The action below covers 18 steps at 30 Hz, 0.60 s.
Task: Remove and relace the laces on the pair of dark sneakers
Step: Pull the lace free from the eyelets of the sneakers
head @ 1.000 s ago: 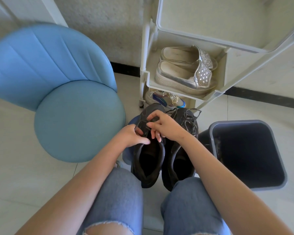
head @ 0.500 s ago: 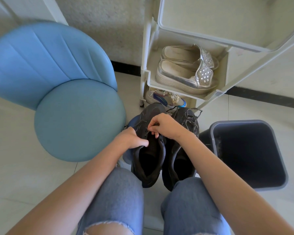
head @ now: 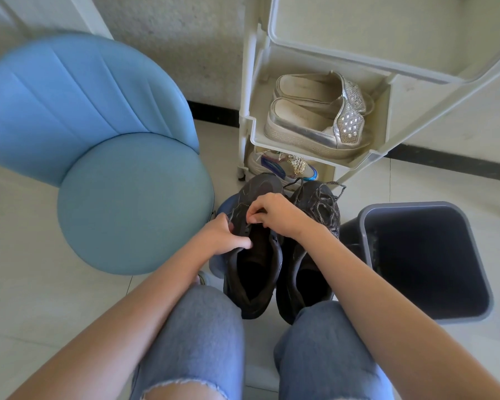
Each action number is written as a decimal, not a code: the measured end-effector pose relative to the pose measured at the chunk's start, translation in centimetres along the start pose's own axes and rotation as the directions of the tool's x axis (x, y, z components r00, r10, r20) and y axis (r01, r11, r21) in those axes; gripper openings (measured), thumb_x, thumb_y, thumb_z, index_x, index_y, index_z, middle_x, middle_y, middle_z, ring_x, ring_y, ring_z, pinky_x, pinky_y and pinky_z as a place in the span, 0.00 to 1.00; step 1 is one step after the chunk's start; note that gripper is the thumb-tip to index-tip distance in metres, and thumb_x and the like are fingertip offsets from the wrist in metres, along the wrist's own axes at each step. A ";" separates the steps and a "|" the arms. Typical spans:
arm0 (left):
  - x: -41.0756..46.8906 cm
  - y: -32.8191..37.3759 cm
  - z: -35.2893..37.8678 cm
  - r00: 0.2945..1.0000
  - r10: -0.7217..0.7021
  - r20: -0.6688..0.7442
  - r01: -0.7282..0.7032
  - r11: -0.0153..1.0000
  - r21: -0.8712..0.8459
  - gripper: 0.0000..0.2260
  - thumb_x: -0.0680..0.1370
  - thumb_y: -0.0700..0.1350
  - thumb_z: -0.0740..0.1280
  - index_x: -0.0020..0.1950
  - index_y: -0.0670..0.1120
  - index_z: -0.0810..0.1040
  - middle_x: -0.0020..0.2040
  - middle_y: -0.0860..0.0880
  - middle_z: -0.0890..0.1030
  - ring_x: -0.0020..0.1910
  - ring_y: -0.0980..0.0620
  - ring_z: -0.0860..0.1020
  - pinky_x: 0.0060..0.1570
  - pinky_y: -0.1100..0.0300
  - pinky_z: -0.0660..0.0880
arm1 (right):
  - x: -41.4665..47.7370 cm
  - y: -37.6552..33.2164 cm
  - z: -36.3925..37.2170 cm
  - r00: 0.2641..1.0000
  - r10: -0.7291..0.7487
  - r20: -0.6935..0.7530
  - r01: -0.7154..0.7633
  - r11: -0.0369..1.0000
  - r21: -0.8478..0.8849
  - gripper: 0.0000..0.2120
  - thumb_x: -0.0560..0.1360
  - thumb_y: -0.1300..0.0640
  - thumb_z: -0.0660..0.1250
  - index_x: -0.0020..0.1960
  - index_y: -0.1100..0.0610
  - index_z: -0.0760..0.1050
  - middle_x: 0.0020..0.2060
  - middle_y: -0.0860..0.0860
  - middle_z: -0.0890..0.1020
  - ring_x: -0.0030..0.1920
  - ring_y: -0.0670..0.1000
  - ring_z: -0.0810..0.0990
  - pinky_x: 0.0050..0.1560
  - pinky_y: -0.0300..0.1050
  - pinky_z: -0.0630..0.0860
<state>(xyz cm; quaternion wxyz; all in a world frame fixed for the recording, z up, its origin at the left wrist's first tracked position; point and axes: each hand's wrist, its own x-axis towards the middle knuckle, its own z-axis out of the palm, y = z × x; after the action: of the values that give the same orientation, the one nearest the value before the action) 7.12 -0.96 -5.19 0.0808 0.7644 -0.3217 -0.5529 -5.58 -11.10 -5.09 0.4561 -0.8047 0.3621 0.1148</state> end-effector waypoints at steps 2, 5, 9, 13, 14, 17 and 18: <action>-0.1 -0.2 0.0 1.000 0.026 0.003 -0.026 1.000 -0.014 0.26 0.70 0.50 0.73 0.62 0.43 0.67 0.56 0.49 0.72 0.55 0.50 0.72 0.51 0.58 0.70 | 0.1 0.1 0.0 1.000 -0.001 0.002 0.001 1.000 0.001 0.05 0.77 0.63 0.66 0.46 0.57 0.81 0.41 0.48 0.78 0.34 0.40 0.73 0.46 0.39 0.71; -0.2 -0.5 0.0 0.999 0.051 -0.002 -0.051 0.998 -0.031 0.22 0.70 0.50 0.73 0.58 0.44 0.68 0.51 0.51 0.72 0.51 0.51 0.72 0.48 0.59 0.69 | 0.2 0.3 0.1 1.000 0.000 0.010 0.000 1.000 0.015 0.06 0.76 0.63 0.66 0.44 0.55 0.80 0.44 0.54 0.81 0.33 0.43 0.75 0.43 0.38 0.72; -0.2 -0.5 0.1 0.997 0.071 0.005 -0.071 0.996 -0.046 0.25 0.68 0.52 0.74 0.58 0.43 0.69 0.50 0.50 0.72 0.48 0.52 0.72 0.46 0.58 0.69 | 0.4 0.2 0.1 1.000 0.012 0.029 -0.012 1.000 -0.003 0.06 0.77 0.63 0.66 0.44 0.55 0.80 0.45 0.56 0.82 0.33 0.44 0.76 0.41 0.35 0.72; -0.2 -0.5 0.2 0.996 0.094 0.008 -0.093 0.995 -0.026 0.25 0.72 0.50 0.72 0.63 0.42 0.67 0.51 0.50 0.71 0.50 0.52 0.71 0.46 0.60 0.67 | 0.2 -0.1 0.3 0.999 0.044 -0.028 -0.042 0.997 0.063 0.04 0.75 0.63 0.68 0.44 0.56 0.80 0.41 0.52 0.83 0.33 0.45 0.78 0.43 0.37 0.74; -0.2 -0.5 0.2 0.995 0.098 0.005 -0.098 0.995 -0.025 0.25 0.72 0.50 0.71 0.63 0.42 0.67 0.52 0.50 0.71 0.51 0.52 0.71 0.47 0.60 0.67 | 0.0 -0.1 0.4 0.998 0.051 -0.041 -0.047 0.994 0.096 0.03 0.75 0.63 0.69 0.45 0.56 0.79 0.39 0.50 0.82 0.32 0.44 0.78 0.42 0.35 0.74; -0.3 -0.5 0.2 0.994 0.106 0.000 -0.106 0.994 -0.025 0.23 0.72 0.50 0.71 0.61 0.43 0.67 0.51 0.51 0.72 0.51 0.52 0.72 0.45 0.60 0.68 | -0.2 -0.3 0.5 0.996 0.071 -0.052 -0.063 0.988 0.142 0.04 0.72 0.63 0.72 0.45 0.58 0.78 0.34 0.48 0.80 0.28 0.43 0.78 0.38 0.33 0.74; -0.3 -0.5 0.2 0.994 0.108 -0.003 -0.108 0.994 -0.029 0.22 0.72 0.50 0.72 0.60 0.43 0.68 0.48 0.52 0.72 0.49 0.53 0.71 0.43 0.61 0.68 | -0.2 -0.2 0.5 0.996 0.075 -0.055 -0.066 0.987 0.146 0.04 0.72 0.63 0.72 0.44 0.58 0.78 0.33 0.48 0.80 0.28 0.42 0.78 0.38 0.32 0.75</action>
<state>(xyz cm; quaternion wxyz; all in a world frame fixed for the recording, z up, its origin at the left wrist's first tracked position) 7.10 -0.35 -5.22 0.1221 0.7449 -0.3543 -0.5519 -5.48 -10.49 -5.11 0.4977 -0.7593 0.4116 0.0799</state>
